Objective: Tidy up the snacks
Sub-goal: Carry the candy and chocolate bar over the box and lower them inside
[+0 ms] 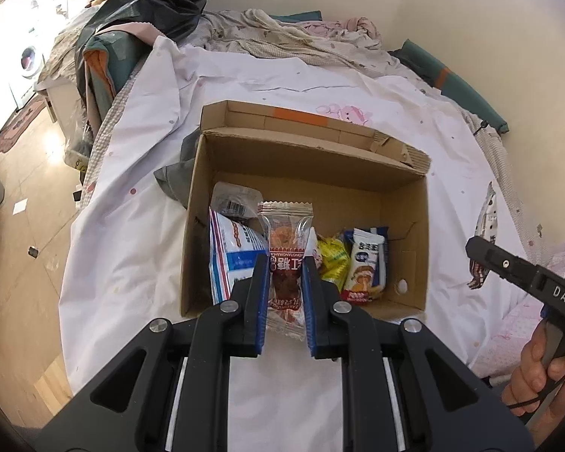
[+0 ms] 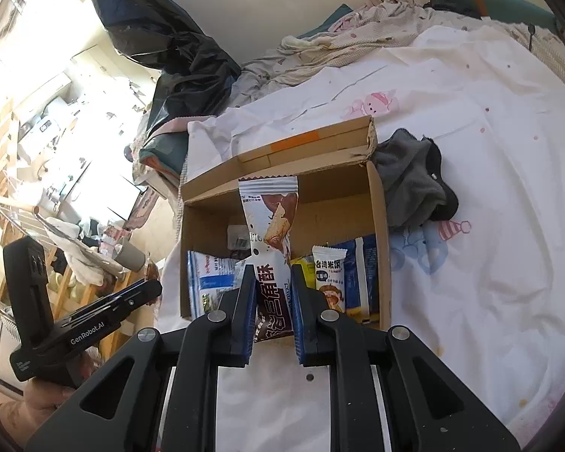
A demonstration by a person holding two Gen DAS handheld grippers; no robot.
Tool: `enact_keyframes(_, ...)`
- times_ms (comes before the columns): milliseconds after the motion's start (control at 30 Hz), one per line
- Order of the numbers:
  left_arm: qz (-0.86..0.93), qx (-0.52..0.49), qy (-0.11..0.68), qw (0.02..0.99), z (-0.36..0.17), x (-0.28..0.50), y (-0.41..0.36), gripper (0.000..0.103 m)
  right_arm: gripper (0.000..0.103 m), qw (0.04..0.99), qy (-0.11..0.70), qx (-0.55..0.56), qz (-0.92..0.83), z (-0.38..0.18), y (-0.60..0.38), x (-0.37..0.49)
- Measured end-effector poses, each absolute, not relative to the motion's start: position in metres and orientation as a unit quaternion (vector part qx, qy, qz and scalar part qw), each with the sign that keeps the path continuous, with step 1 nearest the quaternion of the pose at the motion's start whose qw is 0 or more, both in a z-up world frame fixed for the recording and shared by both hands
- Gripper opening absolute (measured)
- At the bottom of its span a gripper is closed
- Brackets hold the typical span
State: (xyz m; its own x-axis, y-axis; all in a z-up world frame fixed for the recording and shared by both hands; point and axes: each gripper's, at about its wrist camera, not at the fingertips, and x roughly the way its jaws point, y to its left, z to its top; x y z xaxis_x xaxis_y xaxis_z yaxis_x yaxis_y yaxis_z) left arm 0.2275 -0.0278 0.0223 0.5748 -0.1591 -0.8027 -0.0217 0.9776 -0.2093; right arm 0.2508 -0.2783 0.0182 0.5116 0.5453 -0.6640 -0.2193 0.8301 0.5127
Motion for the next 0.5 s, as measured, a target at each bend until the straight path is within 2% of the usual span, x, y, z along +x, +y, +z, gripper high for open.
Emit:
enact_keyframes(300,-0.042,-0.103,0.48,0.87,-0.024,0.245,-0.02,0.013,0.018,0.835,0.485,0.154,0.21,-0.025,-0.259,0.268)
enact_keyframes(500,-0.059,-0.09,0.473,0.874,-0.026,0.245,-0.026,0.014,0.018,0.827,0.506,0.145,0.198,-0.042,-0.254,0.278)
